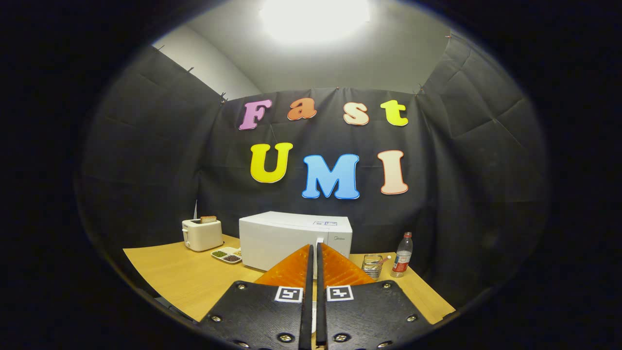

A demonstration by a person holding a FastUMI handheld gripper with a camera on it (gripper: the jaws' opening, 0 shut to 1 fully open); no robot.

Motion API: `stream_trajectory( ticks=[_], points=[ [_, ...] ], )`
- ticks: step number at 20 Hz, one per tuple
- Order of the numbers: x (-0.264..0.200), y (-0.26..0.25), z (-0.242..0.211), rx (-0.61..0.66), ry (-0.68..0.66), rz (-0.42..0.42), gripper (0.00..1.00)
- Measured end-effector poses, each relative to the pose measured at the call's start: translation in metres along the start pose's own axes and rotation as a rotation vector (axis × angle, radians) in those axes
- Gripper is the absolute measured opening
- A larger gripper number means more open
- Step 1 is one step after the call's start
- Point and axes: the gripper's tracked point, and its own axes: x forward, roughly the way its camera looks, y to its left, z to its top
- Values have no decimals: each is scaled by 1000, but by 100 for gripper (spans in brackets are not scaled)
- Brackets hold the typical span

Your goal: Open the microwave, put the food inside, and close the microwave door.

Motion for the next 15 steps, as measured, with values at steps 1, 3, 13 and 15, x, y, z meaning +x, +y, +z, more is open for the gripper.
stream_trajectory(
  ticks=[1, 3, 13, 15],
  points=[
    [0, -3, 0, 7, 1, -14, 15],
    [0, -12, 2, -10, -2, -58, 64],
    [1, -8, -1, 11, 17, -39, 97],
    [3, -7, -2, 22, 22, -31, 97]
  ],
)
